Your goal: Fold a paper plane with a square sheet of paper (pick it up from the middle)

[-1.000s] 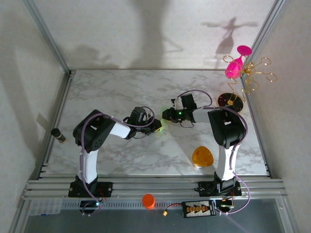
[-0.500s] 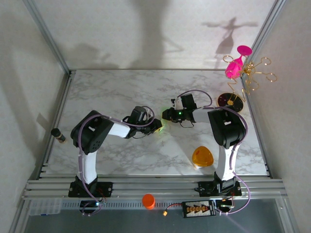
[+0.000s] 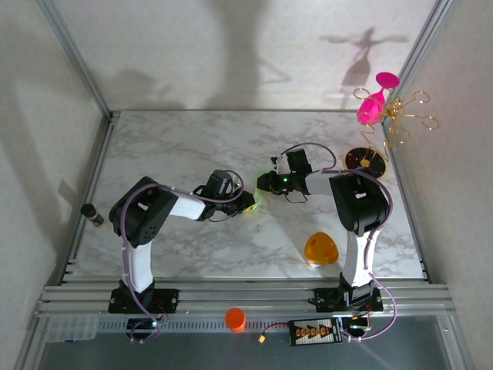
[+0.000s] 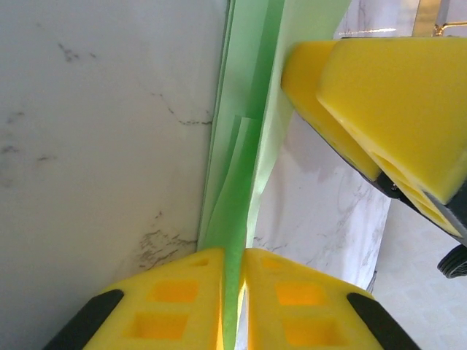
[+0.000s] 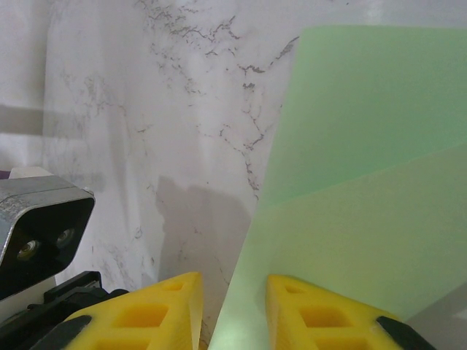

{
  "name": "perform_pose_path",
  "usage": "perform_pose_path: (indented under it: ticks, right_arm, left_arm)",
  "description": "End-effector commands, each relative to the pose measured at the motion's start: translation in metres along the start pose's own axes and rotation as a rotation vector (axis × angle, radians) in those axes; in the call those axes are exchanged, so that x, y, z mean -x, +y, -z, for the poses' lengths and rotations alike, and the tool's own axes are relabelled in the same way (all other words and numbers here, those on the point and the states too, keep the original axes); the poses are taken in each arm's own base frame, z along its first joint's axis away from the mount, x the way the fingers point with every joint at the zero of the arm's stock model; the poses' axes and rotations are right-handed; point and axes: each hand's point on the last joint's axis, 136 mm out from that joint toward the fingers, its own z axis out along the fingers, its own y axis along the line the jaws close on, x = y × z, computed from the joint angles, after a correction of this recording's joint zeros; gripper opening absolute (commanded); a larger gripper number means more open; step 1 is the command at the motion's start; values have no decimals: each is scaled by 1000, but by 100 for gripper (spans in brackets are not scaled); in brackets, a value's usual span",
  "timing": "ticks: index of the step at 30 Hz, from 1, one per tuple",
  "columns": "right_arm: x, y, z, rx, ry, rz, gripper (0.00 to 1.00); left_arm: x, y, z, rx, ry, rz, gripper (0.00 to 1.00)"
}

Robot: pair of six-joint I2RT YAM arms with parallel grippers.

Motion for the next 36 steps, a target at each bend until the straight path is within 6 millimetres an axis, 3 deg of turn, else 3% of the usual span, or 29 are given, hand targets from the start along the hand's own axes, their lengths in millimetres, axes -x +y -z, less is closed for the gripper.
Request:
perform_pose_path:
  ticks: [1,19,25,36]
  right_arm:
    - [-3,-5,-5,-19,16,2,30]
    - [-4,-6,-6,-23,19,-4,29]
    - [-4,-5,-6,-24,20,-5,29]
    - [-5,-8,-7,-32,26,-9,29]
  left_arm:
    - [-20,28,-6,96,55,22,15]
    - [-27,42,-11,226,83,-55,11]
    - [-21,25,-4,192,63,-69,16]
    - [5,-8,31,181,-68,-91,23]
